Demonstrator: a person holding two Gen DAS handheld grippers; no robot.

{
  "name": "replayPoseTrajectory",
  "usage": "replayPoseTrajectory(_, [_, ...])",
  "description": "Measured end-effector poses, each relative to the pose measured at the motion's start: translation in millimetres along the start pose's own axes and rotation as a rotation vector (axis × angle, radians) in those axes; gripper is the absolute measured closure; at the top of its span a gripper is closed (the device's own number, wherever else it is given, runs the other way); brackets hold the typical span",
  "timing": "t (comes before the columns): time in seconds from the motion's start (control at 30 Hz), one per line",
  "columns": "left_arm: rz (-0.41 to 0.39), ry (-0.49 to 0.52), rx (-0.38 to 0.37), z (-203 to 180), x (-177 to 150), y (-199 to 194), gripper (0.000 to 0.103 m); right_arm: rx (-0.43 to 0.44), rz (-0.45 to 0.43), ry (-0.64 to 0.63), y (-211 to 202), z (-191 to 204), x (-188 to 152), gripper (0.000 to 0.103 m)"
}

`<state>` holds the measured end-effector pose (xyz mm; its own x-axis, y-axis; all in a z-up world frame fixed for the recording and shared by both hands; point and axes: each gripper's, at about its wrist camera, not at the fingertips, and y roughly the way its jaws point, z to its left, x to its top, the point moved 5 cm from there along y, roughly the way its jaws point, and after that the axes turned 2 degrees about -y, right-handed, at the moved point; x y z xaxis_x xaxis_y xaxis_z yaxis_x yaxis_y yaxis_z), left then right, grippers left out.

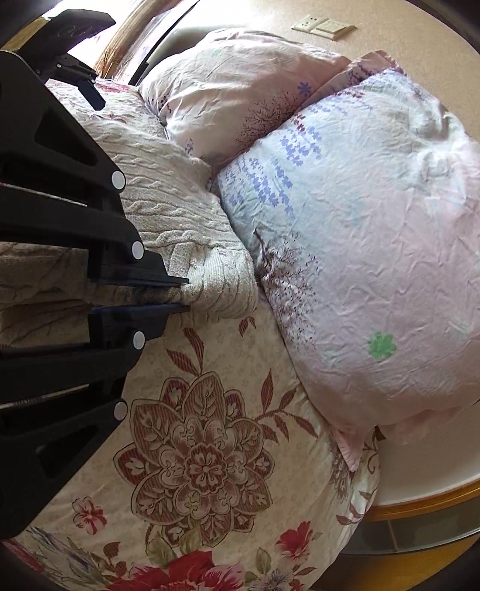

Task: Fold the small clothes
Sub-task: 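Fold the held side edge inward over the sweater with the right gripper, open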

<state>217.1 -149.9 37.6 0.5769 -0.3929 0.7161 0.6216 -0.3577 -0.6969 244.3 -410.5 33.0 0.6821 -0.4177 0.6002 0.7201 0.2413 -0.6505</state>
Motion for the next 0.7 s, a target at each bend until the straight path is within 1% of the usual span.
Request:
replayPoseTrajectory(0.03, [0.004,0.002,-0.001,0,-1,1,0.006,-0.009,0.018,0.003,5,-2,-2,0.095])
replayPoseTrajectory(0.1, [0.011,0.009,-0.002,-1,-4,1,0.006,0.013,0.035,0.007,8,0,-3,0.095])
replayPoseTrajectory(0.17, [0.013,0.013,-0.008,-1,-7,2,0.006,0.065,0.026,0.033,-1,-1,-3,0.093])
replayPoseTrajectory(0.2, [0.017,0.011,-0.011,0,-8,2,0.006,0.082,0.017,0.053,-8,-2,-2,0.089])
replayPoseTrajectory(0.27, [0.025,0.002,-0.018,1,-10,4,0.006,0.105,0.002,0.080,-17,-5,-2,0.086])
replayPoseTrajectory(0.37, [0.034,-0.011,-0.026,3,-11,8,0.006,0.111,0.021,0.093,-16,-10,-4,0.086])
replayPoseTrajectory(0.5, [0.049,-0.026,-0.032,6,-14,13,0.006,0.165,0.062,0.121,-7,-9,-11,0.086])
replayPoseTrajectory(0.57, [0.055,-0.033,-0.034,7,-16,14,0.006,0.173,0.064,0.122,-5,-8,-12,0.086])
replayPoseTrajectory(0.67, [0.058,-0.049,-0.050,9,-16,16,0.006,0.215,0.063,0.153,-7,-10,-10,0.086])
replayPoseTrajectory(0.7, [0.059,-0.055,-0.057,10,-16,16,0.006,0.225,0.061,0.155,-7,-10,-10,0.084])
